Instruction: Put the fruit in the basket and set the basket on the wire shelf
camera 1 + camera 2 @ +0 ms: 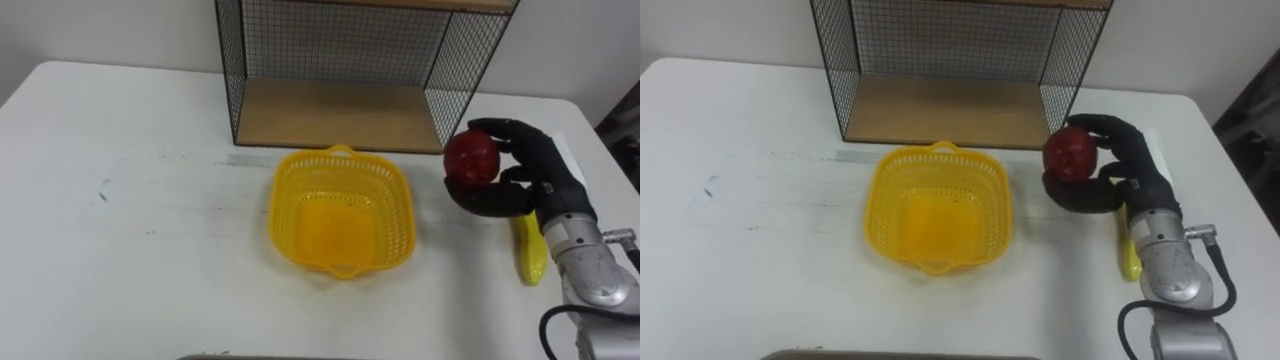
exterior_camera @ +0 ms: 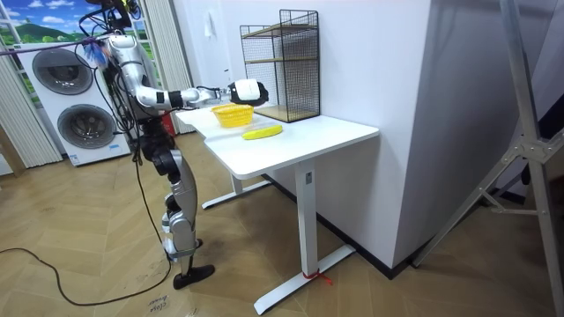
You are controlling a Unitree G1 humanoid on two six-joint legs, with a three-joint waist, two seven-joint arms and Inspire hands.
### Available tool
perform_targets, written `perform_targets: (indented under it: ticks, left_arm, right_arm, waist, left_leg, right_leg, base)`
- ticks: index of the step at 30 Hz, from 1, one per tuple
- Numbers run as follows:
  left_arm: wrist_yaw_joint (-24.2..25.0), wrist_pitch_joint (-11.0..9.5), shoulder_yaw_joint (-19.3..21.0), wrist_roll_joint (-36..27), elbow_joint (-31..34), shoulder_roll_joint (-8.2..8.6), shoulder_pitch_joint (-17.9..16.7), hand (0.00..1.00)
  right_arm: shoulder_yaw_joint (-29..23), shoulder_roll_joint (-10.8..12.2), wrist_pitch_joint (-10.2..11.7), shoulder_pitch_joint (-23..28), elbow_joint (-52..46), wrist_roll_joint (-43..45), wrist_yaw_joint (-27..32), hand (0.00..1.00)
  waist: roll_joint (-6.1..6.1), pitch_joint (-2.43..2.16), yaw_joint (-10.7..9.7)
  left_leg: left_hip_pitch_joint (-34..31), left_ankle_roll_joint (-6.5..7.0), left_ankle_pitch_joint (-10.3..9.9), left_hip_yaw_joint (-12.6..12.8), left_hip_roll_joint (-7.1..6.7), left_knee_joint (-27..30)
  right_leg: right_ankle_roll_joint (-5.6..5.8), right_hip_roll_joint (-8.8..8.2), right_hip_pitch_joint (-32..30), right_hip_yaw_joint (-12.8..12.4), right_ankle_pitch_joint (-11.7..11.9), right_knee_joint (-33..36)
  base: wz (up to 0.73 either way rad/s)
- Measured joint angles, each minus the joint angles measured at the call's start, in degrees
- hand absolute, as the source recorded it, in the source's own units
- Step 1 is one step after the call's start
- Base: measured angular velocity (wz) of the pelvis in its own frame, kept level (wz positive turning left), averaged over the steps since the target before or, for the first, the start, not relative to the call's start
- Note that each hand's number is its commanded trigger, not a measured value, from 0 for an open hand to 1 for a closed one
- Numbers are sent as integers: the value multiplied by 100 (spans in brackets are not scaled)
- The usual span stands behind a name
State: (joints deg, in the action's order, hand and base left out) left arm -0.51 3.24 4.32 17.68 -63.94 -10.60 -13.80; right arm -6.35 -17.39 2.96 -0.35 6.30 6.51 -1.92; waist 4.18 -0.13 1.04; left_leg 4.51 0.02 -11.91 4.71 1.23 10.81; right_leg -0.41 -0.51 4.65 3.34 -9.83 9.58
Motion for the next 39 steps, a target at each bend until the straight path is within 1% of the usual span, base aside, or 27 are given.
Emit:
perform_targets:
  ticks: [5, 10, 12, 19, 22, 24, 26, 32, 35, 39]
  left_arm:
    - [-1, -26, 0, -2, -4, 0, 0, 0]
    - [-2, -74, 1, 0, -5, 0, 1, 0]
    - [1, -74, 0, 1, -10, 3, -1, 0]
    - [11, -73, -9, 1, -13, 38, 0, 0]
    - [11, -75, -40, -2, -15, 36, 35, 0]
    - [13, -77, -141, -2, -17, 17, 62, 0]
    - [2, -80, -240, -2, -17, 0, 124, 0]
    - [-48, -83, -277, 3, -21, -10, 225, 0]
    - [-51, -83, -277, 0, -20, -11, 290, 0]
    - [-49, -82, -271, 4, -20, -10, 306, 0]
  right_arm:
    - [0, -3, 0, -4, -264, -2, -49, 100]
    - [1, -4, 0, -4, -346, -1, -82, 100]
    - [2, -4, -8, -3, -459, 0, -95, 100]
    - [19, -33, -14, -9, -972, 80, -549, 100]
    - [51, -36, -14, -11, -1029, 51, -645, 100]
    - [97, -37, -14, -12, -1067, 55, -667, 100]
    - [216, -41, -14, -11, -1071, 54, -678, 100]
    - [785, -62, -30, -10, -1285, 80, -788, 100]
    - [920, -62, -55, -9, -1377, 93, -884, 100]
    - [1033, -61, -64, -8, -1457, 191, -1020, 100]
  waist:
    - [-14, 3, -55]
    - [-19, 4, -59]
    - [-29, 12, -59]
    - [-31, 18, -54]
    - [-9, 30, -30]
    - [-1, 36, 6]
    - [21, 45, 60]
    - [80, 29, 145]
    - [80, 31, 238]
    - [66, 38, 274]
  left_leg:
    - [-6, 0, 0, 2, 0, 0]
    - [8, 0, 0, 10, 4, 0]
    - [12, 0, 0, 12, 6, 0]
    - [16, 0, 0, 14, 6, -6]
    - [-1, 0, 0, 13, 7, -26]
    - [-24, 0, 0, 1, 6, -29]
    - [-51, -1, 0, 1, 9, -5]
    - [-112, -2, 0, -2, 12, -4]
    - [-127, -3, -1, -4, 13, -4]
    - [-132, -4, -2, -5, 15, -2]
  right_leg:
    - [0, 0, 16, -3, 0, 12]
    - [-2, 3, 23, -13, 2, 25]
    - [-3, 4, 25, -14, 2, 30]
    - [-3, 6, 23, -29, 2, 45]
    - [-2, 12, 18, -40, 2, 47]
    - [-3, 15, 8, -47, 2, 38]
    - [-3, 18, -1, -39, 2, 27]
    - [-7, 24, -74, -38, 5, 24]
    - [-7, 22, -76, -25, 6, 23]
    - [-8, 20, -76, -4, 6, 22]
  base:
    - [0]
    - [0]
    - [0]
    - [0]
    - [0]
    - [0]
    - [2]
    - [0]
    - [0]
    - [1]
